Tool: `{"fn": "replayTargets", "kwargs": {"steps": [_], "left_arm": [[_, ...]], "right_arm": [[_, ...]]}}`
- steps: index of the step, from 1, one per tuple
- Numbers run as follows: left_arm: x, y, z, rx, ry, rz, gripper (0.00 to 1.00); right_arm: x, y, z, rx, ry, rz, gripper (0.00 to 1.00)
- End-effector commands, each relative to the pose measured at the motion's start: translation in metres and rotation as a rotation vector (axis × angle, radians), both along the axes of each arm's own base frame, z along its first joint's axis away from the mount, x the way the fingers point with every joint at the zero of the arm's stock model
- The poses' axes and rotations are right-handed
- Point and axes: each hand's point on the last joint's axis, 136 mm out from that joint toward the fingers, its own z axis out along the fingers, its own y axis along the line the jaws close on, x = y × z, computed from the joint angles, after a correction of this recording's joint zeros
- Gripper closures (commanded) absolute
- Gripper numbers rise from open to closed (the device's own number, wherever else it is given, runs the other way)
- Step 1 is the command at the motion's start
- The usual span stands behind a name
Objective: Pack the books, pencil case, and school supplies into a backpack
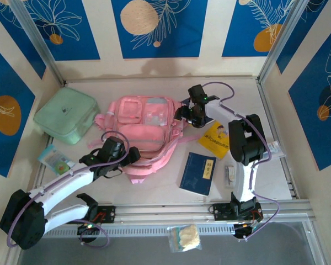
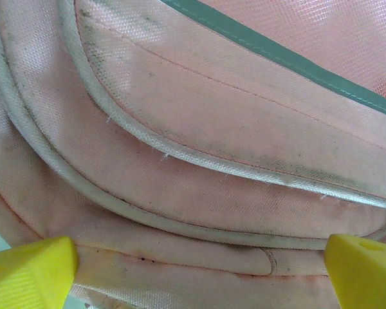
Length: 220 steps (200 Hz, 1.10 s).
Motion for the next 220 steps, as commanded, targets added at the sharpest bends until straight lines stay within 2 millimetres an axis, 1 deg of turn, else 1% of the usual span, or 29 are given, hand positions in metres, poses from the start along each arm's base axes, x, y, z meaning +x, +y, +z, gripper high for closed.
{"fn": "replayTargets", "kwargs": {"steps": [1, 9, 14, 24, 29, 43, 53, 69, 93, 102, 124, 140, 155, 175, 199, 207, 220], "left_arm": [[-0.007, 0.008, -0.015, 0.038, 0.043, 0.022, 0.01], [-0.007, 0.006, -0.016, 0.033, 0.043, 0.017, 0.01], [-0.006, 0.006, -0.017, 0.032, 0.043, 0.018, 0.01], [-0.004, 0.006, -0.016, 0.033, 0.033, 0.022, 0.01], [-0.002, 0.006, -0.016, 0.032, 0.027, 0.024, 0.01], [0.006, 0.001, -0.01, 0.022, -0.009, 0.017, 0.01], [0.013, -0.001, -0.007, 0.026, -0.032, 0.014, 0.01], [0.026, -0.007, -0.002, 0.035, -0.06, 0.009, 0.01], [0.052, -0.023, 0.009, 0.05, -0.1, -0.031, 0.01], [0.063, -0.025, 0.013, 0.081, -0.113, -0.036, 0.01], [0.093, -0.017, 0.015, 0.155, -0.12, -0.014, 0.01], [0.114, -0.009, 0.016, 0.167, -0.117, -0.001, 0.01], [0.129, 0.001, 0.02, 0.18, -0.126, 0.014, 0.01], [0.142, 0.01, 0.028, 0.18, -0.143, 0.002, 0.01], [0.144, 0.027, 0.041, 0.222, -0.145, -0.014, 0.01], [0.144, 0.031, 0.051, 0.226, -0.159, -0.029, 0.0], [0.142, 0.031, 0.068, 0.228, -0.186, -0.078, 0.01]], "right_arm": [[0.003, 0.025, -0.011, 0.101, 0.036, 0.067, 0.41], [0.007, 0.029, -0.013, 0.12, 0.027, 0.074, 0.47], [0.01, 0.031, -0.012, 0.127, 0.02, 0.078, 0.52], [0.013, 0.034, -0.012, 0.135, 0.017, 0.087, 0.64], [0.013, 0.034, -0.011, 0.136, 0.016, 0.092, 0.71], [0.013, 0.03, -0.004, 0.132, 0.004, 0.087, 0.89], [0.011, 0.027, 0.003, 0.143, -0.017, 0.081, 0.95], [0.007, 0.022, 0.017, 0.174, -0.051, 0.074, 1.0], [0.001, 0.006, 0.035, 0.188, -0.073, 0.051, 1.0], [-0.002, 0.002, 0.04, 0.198, -0.079, 0.043, 1.0], [-0.013, -0.006, 0.053, 0.212, -0.099, 0.03, 1.0], [-0.024, -0.003, 0.055, 0.244, -0.085, 0.025, 1.0], [-0.038, 0.002, 0.051, 0.252, -0.052, 0.011, 1.0], [-0.051, 0.004, 0.046, 0.271, -0.035, -0.047, 1.0], [-0.058, 0.011, 0.046, 0.328, -0.029, -0.11, 1.0], [-0.058, 0.01, 0.046, 0.319, -0.033, -0.138, 1.0], [-0.058, 0.003, 0.043, 0.293, -0.029, -0.198, 1.0]]}}
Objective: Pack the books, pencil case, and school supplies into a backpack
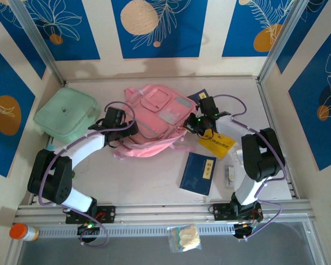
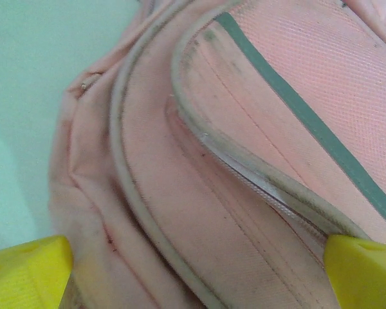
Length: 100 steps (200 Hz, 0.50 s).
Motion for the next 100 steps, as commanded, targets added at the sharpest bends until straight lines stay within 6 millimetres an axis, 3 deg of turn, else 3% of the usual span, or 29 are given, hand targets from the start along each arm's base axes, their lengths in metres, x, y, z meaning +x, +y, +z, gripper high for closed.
{"fn": "replayTargets", "kwargs": {"steps": [1, 33, 57, 100], "left_arm": [[0.008, 0.004, 0.045, 0.022, -0.083, -0.09, 0.01], [-0.013, 0.009, 0.082, 0.043, -0.109, -0.139, 0.01], [-0.04, -0.018, 0.095, -0.074, -0.119, -0.202, 0.0], [-0.1, -0.086, 0.1, -0.164, -0.14, -0.331, 0.04]], "right_arm": [[-0.006, 0.01, 0.023, 0.081, 0.007, -0.066, 1.0], [-0.01, 0.003, 0.022, 0.077, 0.023, -0.161, 1.0], [-0.011, 0.01, 0.024, 0.062, 0.027, -0.156, 1.0], [-0.018, 0.019, 0.026, 0.089, 0.026, -0.167, 1.0]]}}
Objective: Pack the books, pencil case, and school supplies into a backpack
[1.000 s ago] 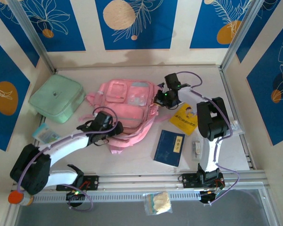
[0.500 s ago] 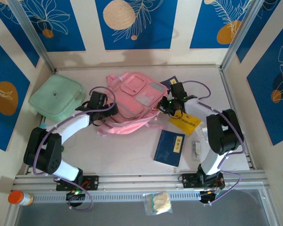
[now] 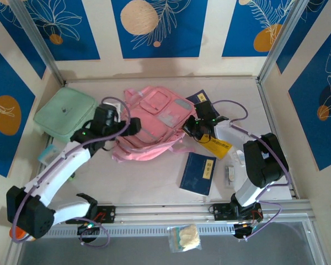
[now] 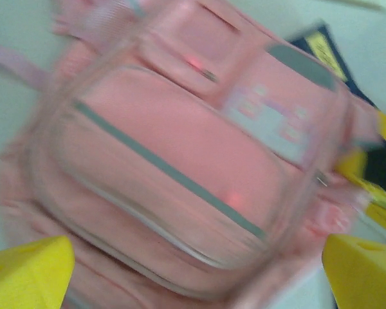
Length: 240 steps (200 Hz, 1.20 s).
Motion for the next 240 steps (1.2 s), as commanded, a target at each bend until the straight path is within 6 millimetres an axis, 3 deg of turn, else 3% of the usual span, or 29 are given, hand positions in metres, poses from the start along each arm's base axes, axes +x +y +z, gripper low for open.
{"fn": "replayTargets", "kwargs": {"steps": [1, 57, 96, 186, 240], "left_arm": [[-0.038, -0.026, -0.017, -0.045, 0.066, -0.049, 0.04], [-0.091, -0.105, -0.034, -0.119, 0.021, -0.17, 0.12], [-0.098, -0.155, -0.059, -0.084, -0.007, -0.258, 0.2], [-0.059, -0.192, -0.112, 0.073, -0.024, -0.148, 0.4], [-0.031, -0.18, -0.13, 0.203, -0.002, 0.035, 0.43]], "right_arm": [[-0.005, 0.015, 0.023, 0.088, -0.029, 0.007, 1.0], [-0.018, 0.029, 0.021, 0.124, -0.004, 0.028, 1.0], [-0.024, 0.035, 0.021, 0.114, 0.014, 0.022, 1.0], [-0.025, 0.038, 0.034, 0.113, 0.007, -0.009, 1.0], [-0.028, 0.035, 0.039, 0.107, 0.004, -0.022, 1.0]]}}
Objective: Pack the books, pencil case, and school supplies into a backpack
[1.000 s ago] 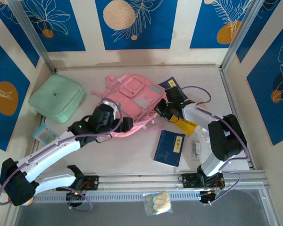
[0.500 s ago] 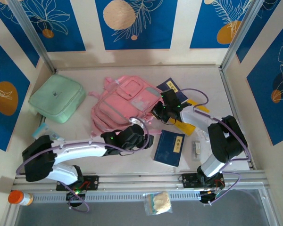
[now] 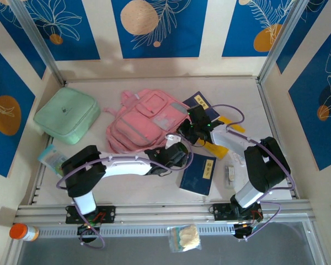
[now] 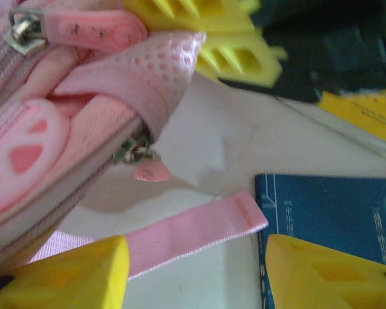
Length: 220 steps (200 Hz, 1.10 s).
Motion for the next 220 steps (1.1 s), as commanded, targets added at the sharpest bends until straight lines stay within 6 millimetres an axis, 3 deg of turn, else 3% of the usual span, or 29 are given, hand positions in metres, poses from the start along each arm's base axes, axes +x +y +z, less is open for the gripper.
{"fn": "replayTargets", "kwargs": {"steps": [1, 52, 94, 146, 177, 220], "left_arm": [[0.016, 0.012, 0.002, 0.047, -0.021, 0.122, 0.43], [0.04, 0.013, 0.008, 0.075, -0.061, 0.216, 0.51], [0.053, 0.015, 0.021, 0.048, -0.118, 0.267, 0.71], [0.051, 0.016, 0.027, 0.015, -0.11, 0.229, 1.0], [0.047, 0.012, 0.031, -0.018, -0.087, 0.156, 1.0], [0.031, 0.023, 0.027, -0.016, -0.014, 0.104, 1.0]], "right_arm": [[-0.005, 0.01, 0.033, 0.065, -0.033, 0.021, 1.0], [-0.011, 0.013, 0.031, 0.074, -0.039, 0.012, 1.0], [-0.015, 0.014, 0.031, 0.072, -0.04, 0.008, 1.0], [-0.012, 0.013, 0.037, 0.078, -0.057, -0.006, 1.0], [-0.007, 0.011, 0.042, 0.07, -0.067, -0.02, 1.0], [0.0, 0.006, 0.05, 0.059, -0.079, -0.043, 1.0]]}}
